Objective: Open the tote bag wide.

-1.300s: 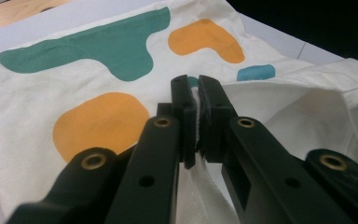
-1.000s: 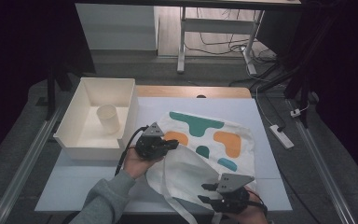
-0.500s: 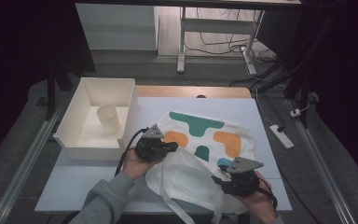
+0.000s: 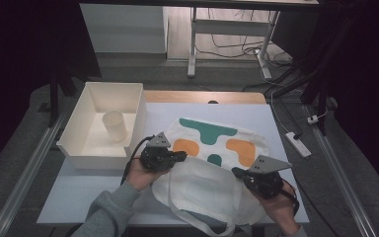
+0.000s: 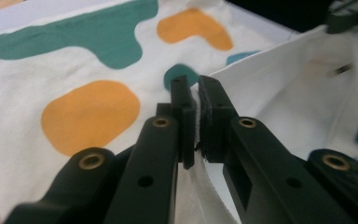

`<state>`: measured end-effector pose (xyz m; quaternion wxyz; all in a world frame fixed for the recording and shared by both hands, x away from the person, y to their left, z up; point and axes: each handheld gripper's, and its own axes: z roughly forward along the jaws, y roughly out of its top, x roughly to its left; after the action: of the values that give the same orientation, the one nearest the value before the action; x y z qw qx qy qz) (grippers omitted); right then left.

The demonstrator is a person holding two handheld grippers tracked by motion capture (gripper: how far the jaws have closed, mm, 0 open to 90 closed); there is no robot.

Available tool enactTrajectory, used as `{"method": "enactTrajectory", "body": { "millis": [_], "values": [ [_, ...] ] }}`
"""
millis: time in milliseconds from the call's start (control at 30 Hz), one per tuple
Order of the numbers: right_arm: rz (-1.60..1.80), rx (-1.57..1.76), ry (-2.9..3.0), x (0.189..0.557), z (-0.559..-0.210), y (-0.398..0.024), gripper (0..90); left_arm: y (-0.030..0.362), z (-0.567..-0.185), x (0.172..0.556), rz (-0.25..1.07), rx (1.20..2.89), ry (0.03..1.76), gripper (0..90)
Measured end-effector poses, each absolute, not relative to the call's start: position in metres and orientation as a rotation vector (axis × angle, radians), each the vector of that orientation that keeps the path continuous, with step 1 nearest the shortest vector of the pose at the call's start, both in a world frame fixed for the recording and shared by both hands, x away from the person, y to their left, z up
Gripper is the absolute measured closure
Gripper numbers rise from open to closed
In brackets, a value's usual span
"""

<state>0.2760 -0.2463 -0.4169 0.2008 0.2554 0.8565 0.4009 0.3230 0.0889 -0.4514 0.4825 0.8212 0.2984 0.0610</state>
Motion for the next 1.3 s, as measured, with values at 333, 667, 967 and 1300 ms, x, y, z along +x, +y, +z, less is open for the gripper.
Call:
{"method": "enactTrajectory", "body": {
  "millis": [333,667,967,1300],
  "values": [
    [1.114,0.775,2.334,0.334,-0.415,-0.250,90.0,0.084,-0.448,0.337,0.179,1.987,0.752,84.5],
    [0.994,0.926,2.406,0.386,-0.466,-0.251,90.0,0.064,-0.467,0.353,0.155,2.070,0.771,83.1],
    [0.924,1.018,2.469,0.398,-0.501,-0.250,90.0,0.054,-0.485,0.359,0.144,2.124,0.782,82.9],
    [1.091,0.953,2.368,0.371,-0.465,-0.258,61.7,0.058,-0.487,0.361,0.138,2.112,0.797,81.9]
  ]
}}
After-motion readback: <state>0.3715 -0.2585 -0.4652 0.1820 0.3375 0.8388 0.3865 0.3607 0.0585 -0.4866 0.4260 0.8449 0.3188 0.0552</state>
